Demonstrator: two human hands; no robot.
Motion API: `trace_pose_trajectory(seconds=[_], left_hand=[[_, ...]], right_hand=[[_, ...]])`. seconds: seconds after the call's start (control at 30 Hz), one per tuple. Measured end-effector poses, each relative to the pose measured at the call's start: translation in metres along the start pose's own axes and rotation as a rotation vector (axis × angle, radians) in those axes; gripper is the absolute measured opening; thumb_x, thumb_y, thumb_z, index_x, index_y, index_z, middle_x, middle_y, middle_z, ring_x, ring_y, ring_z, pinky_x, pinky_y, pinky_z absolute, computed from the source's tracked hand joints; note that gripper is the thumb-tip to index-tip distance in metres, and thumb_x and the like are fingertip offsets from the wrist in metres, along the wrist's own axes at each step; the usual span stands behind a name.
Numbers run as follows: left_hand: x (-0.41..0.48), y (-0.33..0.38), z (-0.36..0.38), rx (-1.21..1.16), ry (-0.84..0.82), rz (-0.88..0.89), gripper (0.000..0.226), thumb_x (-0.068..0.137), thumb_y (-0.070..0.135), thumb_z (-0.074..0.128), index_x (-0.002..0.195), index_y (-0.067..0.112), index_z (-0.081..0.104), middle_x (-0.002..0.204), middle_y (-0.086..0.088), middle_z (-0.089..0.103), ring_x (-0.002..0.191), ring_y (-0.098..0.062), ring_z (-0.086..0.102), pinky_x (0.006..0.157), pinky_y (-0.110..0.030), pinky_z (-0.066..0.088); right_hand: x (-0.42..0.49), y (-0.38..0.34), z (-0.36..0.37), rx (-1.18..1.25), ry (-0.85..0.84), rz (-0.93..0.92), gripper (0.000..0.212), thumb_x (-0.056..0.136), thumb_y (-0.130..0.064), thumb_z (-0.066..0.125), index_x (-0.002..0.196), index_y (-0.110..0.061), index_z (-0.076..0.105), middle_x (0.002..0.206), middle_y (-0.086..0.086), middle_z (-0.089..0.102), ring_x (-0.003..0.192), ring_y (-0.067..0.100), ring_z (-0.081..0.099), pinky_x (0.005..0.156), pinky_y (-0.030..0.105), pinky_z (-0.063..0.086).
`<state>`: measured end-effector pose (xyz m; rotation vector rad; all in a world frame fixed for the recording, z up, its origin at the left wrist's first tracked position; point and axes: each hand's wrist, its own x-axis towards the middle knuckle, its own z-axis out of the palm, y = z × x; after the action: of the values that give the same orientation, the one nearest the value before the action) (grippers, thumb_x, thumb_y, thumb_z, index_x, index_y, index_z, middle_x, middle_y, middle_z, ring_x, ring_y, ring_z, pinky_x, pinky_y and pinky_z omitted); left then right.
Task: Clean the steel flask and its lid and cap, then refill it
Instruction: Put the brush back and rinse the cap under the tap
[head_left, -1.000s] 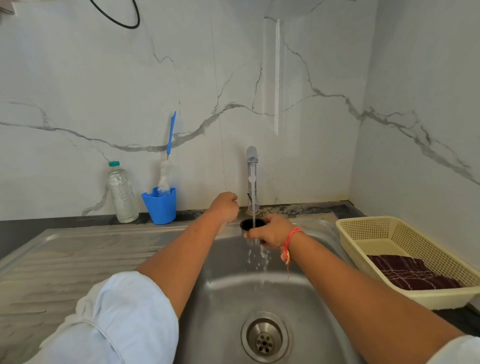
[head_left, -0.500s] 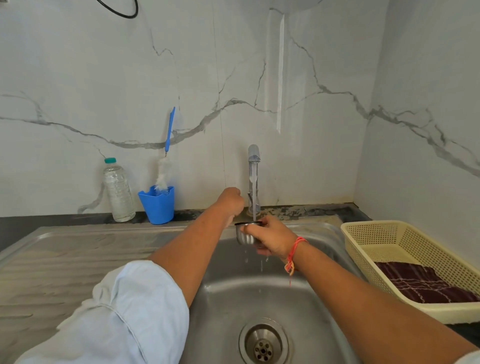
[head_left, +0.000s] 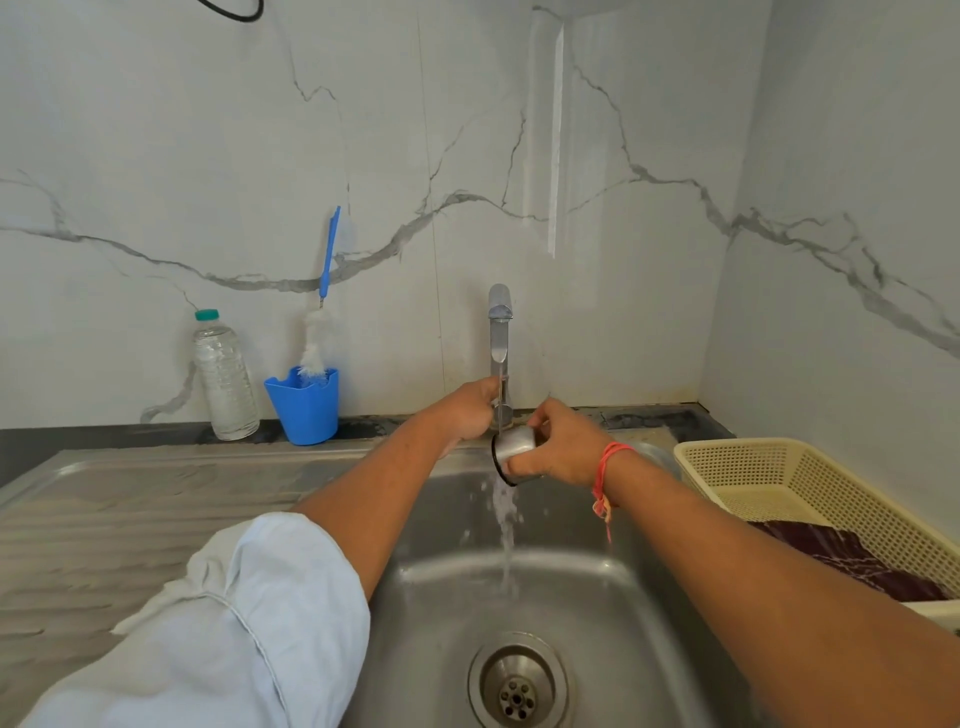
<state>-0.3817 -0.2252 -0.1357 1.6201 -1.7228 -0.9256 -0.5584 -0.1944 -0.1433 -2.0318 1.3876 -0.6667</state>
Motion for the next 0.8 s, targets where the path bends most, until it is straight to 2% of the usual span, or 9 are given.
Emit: trace_pose_trajectory(seconds=[0.1,0.2,0.3,0.37,0.43,0.5,0.57,0.7,0.8], left_hand=[[-0.002,-0.005,0.001,0.081,-0.031,0.012,0.079,0.1,-0.008,0.044,0.166,0.026,0.018,0.168,0.002,0.027,0.154,-0.018,0.027,0.126,-0.036,0.022],[-0.019,-0.006,0.003,0.138,-0.014,0.024,0.076,0.102,-0.007,0.041,0.166,0.024,0.015,0.168,0.0,0.028,0.153,-0.021,0.029,0.12,-0.028,0.022],[-0.046,-0.007,0.0,0.201,0.056,0.049,0.054,0.104,-0.005,0.041,0.156,0.01,0.04,0.157,-0.008,0.047,0.145,-0.026,0.043,0.111,-0.028,0.033],[-0.07,-0.006,-0.006,0.13,0.067,0.031,0.037,0.107,0.007,0.048,0.143,0.011,0.057,0.142,-0.007,0.061,0.132,-0.024,0.057,0.107,-0.033,0.045],[-0.099,-0.006,-0.011,-0.017,0.026,-0.005,0.027,0.107,0.026,0.056,0.13,0.016,0.065,0.129,-0.002,0.069,0.119,-0.018,0.065,0.102,-0.036,0.054],[-0.125,-0.004,-0.015,-0.144,-0.038,-0.013,0.032,0.103,0.035,0.062,0.128,0.016,0.066,0.121,-0.003,0.074,0.114,-0.018,0.07,0.1,-0.035,0.057],[-0.151,-0.003,-0.019,-0.175,-0.052,0.004,0.037,0.1,0.031,0.069,0.132,0.013,0.063,0.12,-0.008,0.075,0.114,-0.02,0.071,0.099,-0.034,0.057],[-0.195,-0.005,-0.031,-0.133,0.034,0.014,0.047,0.09,0.017,0.08,0.132,0.007,0.06,0.116,-0.006,0.072,0.108,-0.013,0.07,0.096,-0.026,0.057],[-0.225,-0.012,-0.04,-0.2,0.097,-0.017,0.059,0.085,0.019,0.085,0.137,0.008,0.058,0.125,-0.014,0.067,0.113,-0.024,0.071,0.1,-0.042,0.058]], right_hand=[[-0.004,-0.006,-0.004,-0.049,-0.025,-0.031,0.055,0.067,-0.033,0.086,0.114,-0.023,0.058,0.108,-0.004,0.063,0.099,0.019,0.062,0.082,0.031,0.054],[-0.013,-0.011,-0.002,-0.131,-0.076,-0.088,0.059,0.071,-0.036,0.083,0.125,-0.027,0.063,0.116,-0.008,0.059,0.106,0.016,0.059,0.087,0.028,0.05],[-0.025,-0.017,0.005,-0.152,-0.076,-0.129,0.057,0.071,-0.036,0.083,0.125,-0.03,0.066,0.121,-0.004,0.065,0.104,0.017,0.062,0.088,0.029,0.052],[-0.034,-0.023,0.01,-0.242,-0.096,-0.166,0.064,0.07,-0.033,0.084,0.131,-0.029,0.063,0.125,-0.002,0.064,0.108,0.019,0.062,0.092,0.031,0.052],[-0.044,-0.032,0.017,-0.262,-0.093,-0.195,0.073,0.068,-0.032,0.085,0.134,-0.026,0.057,0.124,-0.001,0.064,0.107,0.02,0.062,0.089,0.031,0.052],[-0.055,-0.042,0.025,-0.256,-0.055,-0.222,0.07,0.065,-0.031,0.087,0.126,-0.02,0.053,0.111,0.001,0.065,0.093,0.019,0.062,0.074,0.03,0.051],[-0.068,-0.054,0.036,-0.217,-0.024,-0.25,0.066,0.066,-0.03,0.086,0.119,-0.017,0.049,0.099,0.0,0.064,0.084,0.018,0.061,0.063,0.027,0.047],[-0.097,-0.077,0.052,-0.01,0.074,-0.284,0.068,0.067,-0.027,0.085,0.12,-0.018,0.044,0.098,-0.002,0.066,0.087,0.016,0.065,0.073,0.028,0.052],[-0.117,-0.094,0.06,0.099,0.073,-0.326,0.075,0.063,-0.026,0.091,0.121,-0.021,0.045,0.102,-0.007,0.062,0.094,0.014,0.065,0.08,0.029,0.055]])
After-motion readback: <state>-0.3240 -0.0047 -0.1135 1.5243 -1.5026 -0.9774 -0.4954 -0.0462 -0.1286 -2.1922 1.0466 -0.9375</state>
